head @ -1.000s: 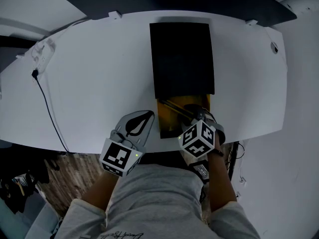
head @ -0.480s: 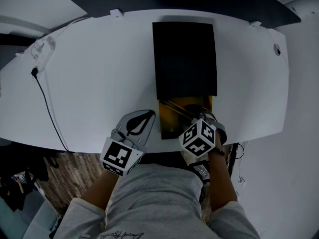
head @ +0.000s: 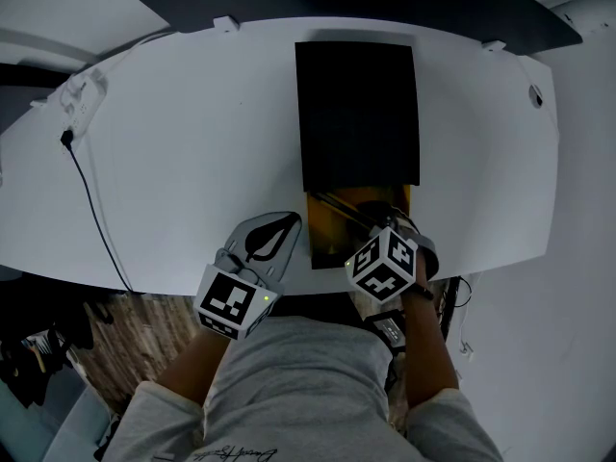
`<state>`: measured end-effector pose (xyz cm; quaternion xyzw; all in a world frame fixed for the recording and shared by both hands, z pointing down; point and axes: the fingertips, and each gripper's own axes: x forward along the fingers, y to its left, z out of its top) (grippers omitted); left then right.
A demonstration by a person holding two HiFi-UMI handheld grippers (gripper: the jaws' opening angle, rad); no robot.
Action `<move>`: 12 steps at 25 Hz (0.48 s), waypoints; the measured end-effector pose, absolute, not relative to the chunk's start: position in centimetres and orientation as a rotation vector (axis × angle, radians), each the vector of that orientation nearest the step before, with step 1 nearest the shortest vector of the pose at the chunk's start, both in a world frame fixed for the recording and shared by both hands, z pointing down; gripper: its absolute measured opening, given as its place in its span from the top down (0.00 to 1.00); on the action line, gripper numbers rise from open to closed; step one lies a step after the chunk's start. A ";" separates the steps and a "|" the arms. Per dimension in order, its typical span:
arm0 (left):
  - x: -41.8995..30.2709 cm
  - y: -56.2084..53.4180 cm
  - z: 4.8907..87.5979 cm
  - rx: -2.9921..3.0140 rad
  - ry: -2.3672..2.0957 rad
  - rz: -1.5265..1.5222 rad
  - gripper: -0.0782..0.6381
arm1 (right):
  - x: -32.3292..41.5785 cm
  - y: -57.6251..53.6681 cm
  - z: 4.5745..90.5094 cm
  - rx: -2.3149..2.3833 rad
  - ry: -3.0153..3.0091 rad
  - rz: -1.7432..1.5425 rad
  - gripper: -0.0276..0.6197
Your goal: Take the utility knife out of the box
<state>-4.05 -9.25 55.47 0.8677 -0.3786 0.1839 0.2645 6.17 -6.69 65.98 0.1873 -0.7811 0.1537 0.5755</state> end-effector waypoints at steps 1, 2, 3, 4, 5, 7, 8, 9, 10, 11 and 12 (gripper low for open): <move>-4.1 -9.2 55.4 2.347 -1.023 0.498 0.89 | 6.2 -6.7 66.0 0.439 -1.829 0.358 0.76; -4.0 -9.3 55.3 2.350 -1.023 0.496 0.89 | 6.2 -6.7 66.0 0.441 -1.829 0.357 0.76; -4.0 -9.4 55.3 2.353 -1.025 0.494 0.89 | 6.2 -6.7 66.0 0.443 -1.830 0.355 0.76; -4.1 -9.4 55.3 2.353 -1.027 0.492 0.89 | 6.1 -6.7 66.0 0.445 -1.831 0.353 0.76; -4.1 -9.4 55.3 2.351 -1.029 0.492 0.89 | 6.1 -6.7 65.9 0.448 -1.833 0.352 0.76; -4.2 -9.4 55.3 2.350 -1.029 0.493 0.89 | 6.1 -6.6 65.8 0.455 -1.838 0.355 0.76; -4.2 -9.4 55.2 2.350 -1.028 0.493 0.89 | 6.0 -6.6 65.7 0.460 -1.840 0.356 0.76; -4.2 -9.4 55.2 2.352 -1.028 0.493 0.89 | 6.0 -6.6 65.6 0.466 -1.841 0.357 0.76; -4.2 -9.3 55.1 2.354 -1.027 0.492 0.89 | 6.0 -6.6 65.5 0.469 -1.842 0.358 0.76; -4.2 -9.3 55.0 2.356 -1.027 0.491 0.89 | 6.1 -6.6 65.4 0.471 -1.842 0.359 0.76; -4.1 -9.3 54.9 2.359 -1.027 0.489 0.89 | 6.1 -6.5 65.3 0.472 -1.843 0.360 0.76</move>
